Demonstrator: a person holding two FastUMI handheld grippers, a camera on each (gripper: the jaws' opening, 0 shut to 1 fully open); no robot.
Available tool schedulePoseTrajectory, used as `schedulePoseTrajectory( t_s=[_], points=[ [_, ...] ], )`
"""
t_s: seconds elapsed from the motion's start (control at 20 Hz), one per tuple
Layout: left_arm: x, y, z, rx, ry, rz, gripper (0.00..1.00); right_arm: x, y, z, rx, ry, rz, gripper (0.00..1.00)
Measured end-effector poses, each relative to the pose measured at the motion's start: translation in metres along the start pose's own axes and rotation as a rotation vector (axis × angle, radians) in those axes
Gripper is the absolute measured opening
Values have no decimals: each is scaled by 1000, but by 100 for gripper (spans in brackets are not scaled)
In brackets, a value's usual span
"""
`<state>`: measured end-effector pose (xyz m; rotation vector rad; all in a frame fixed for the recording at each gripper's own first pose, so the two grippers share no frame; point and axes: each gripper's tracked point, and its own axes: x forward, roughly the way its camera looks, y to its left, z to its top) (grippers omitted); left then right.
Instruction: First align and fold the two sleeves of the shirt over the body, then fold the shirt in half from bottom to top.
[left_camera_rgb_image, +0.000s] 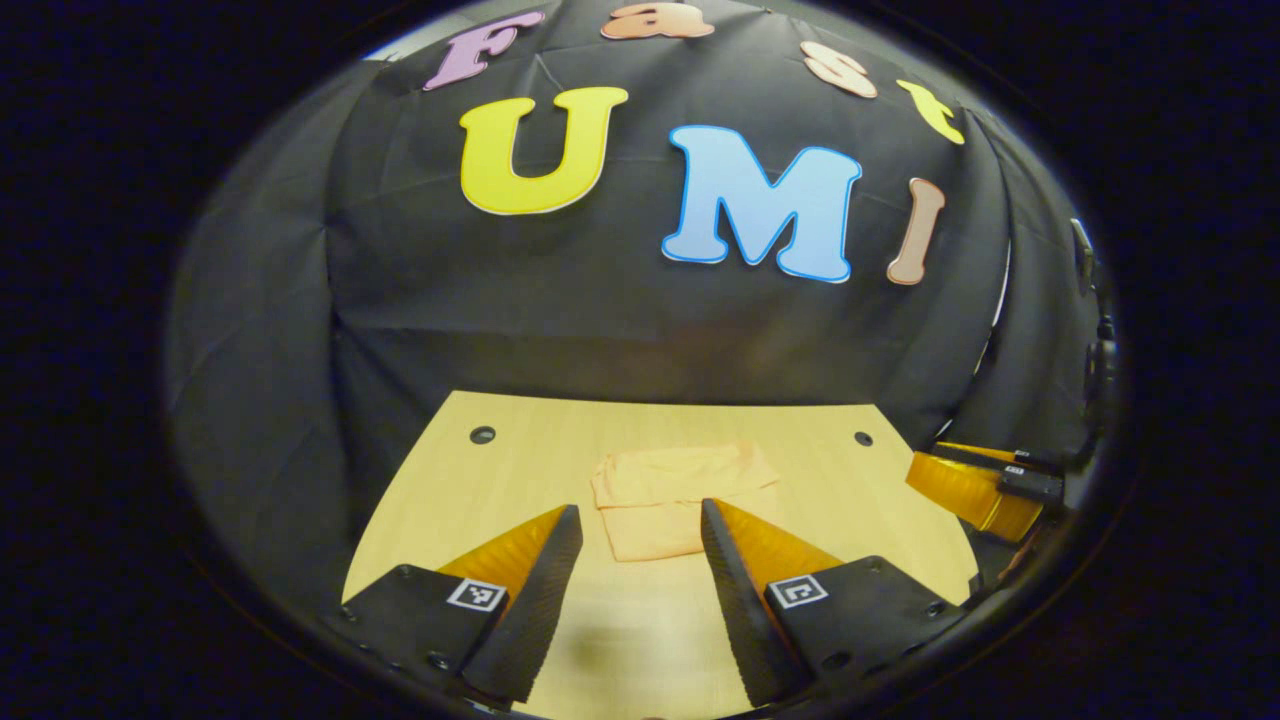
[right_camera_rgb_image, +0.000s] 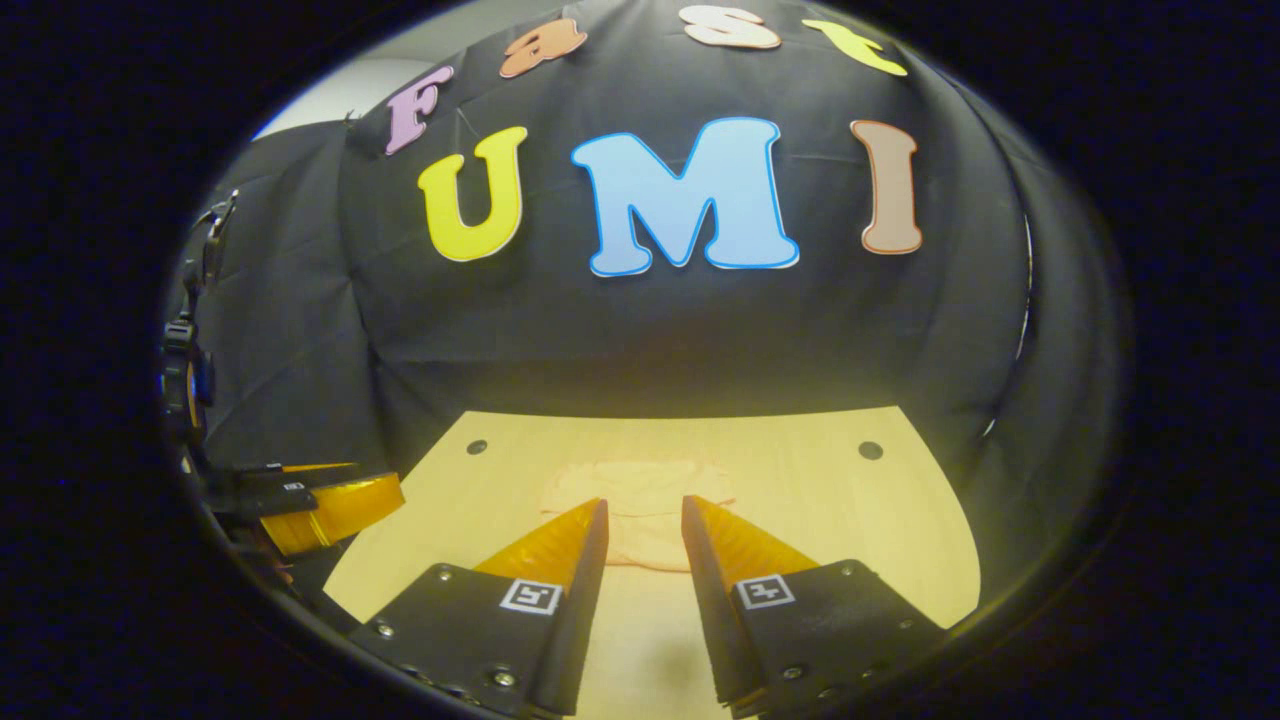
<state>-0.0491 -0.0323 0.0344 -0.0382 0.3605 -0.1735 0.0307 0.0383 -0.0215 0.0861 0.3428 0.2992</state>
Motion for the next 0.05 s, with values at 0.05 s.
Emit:
schedulePoseTrajectory(
  t_s=[0.05],
  points=[
    [-2, 0, 1, 2, -4, -3, 79, -1, 2, 0, -6, -3, 0, 49]
  ],
)
